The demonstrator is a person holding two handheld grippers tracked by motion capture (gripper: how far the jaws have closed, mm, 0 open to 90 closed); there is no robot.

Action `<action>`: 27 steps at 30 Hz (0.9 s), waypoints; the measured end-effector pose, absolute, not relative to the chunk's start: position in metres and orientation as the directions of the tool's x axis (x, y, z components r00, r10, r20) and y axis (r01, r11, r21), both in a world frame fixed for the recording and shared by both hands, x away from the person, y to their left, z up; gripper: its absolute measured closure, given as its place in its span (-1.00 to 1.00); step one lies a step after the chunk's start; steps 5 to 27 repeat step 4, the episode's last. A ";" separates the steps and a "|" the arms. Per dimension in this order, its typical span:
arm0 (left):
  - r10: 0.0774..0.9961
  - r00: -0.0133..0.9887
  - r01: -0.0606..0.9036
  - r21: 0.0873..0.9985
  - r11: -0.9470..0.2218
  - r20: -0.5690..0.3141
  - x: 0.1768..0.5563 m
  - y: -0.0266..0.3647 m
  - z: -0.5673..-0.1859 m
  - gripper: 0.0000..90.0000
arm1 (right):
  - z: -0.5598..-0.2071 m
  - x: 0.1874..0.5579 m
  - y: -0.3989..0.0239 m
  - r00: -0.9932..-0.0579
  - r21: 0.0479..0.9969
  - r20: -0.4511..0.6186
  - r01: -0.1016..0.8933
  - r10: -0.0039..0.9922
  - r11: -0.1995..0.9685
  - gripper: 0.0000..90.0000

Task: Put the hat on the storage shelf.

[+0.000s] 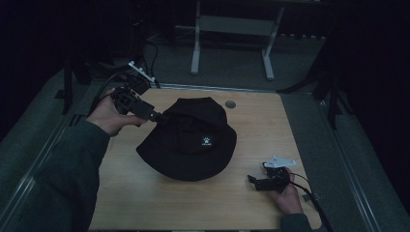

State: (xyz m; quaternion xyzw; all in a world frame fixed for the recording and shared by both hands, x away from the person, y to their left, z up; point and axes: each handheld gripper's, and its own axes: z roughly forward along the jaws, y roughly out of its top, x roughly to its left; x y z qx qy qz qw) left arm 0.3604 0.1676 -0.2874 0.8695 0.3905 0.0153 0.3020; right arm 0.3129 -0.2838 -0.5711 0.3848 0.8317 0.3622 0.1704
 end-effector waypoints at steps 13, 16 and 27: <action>0.690 0.694 0.670 0.537 -0.512 -0.208 0.360 0.169 -0.287 -0.57 | -0.571 0.313 -0.284 -0.647 0.733 -0.005 0.516 0.763 0.442 -0.69; 0.690 0.694 0.670 0.537 -0.512 -0.208 0.360 0.169 -0.287 -0.57 | -0.571 0.313 -0.284 -0.647 0.733 -0.005 0.516 0.763 0.442 -0.69; 0.690 0.694 0.670 0.537 -0.512 -0.208 0.360 0.169 -0.287 -0.57 | -0.571 0.313 -0.284 -0.647 0.733 -0.005 0.516 0.763 0.442 -0.69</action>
